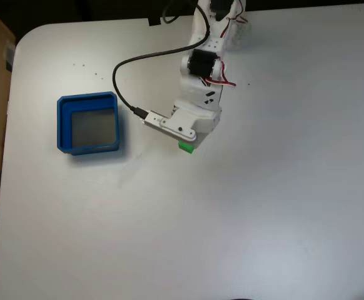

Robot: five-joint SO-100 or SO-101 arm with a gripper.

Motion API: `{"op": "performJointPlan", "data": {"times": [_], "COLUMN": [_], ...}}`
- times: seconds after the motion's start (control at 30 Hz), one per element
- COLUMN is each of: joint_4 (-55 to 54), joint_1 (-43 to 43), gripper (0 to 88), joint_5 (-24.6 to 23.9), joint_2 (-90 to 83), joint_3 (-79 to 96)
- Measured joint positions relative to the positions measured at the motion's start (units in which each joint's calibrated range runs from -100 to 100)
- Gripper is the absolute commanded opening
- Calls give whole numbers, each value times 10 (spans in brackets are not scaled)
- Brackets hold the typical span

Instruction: Pick up green cube and drop it in the blue box

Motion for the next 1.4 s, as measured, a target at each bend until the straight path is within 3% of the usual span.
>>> {"op": "performJointPlan", "data": {"times": [0.7, 1.4], "joint_4": [-164, -175], "joint_1": [242, 280], "gripper": [17, 17], "joint_5": [0, 0], "joint_2": [0, 53], "joint_3": [0, 0]}}
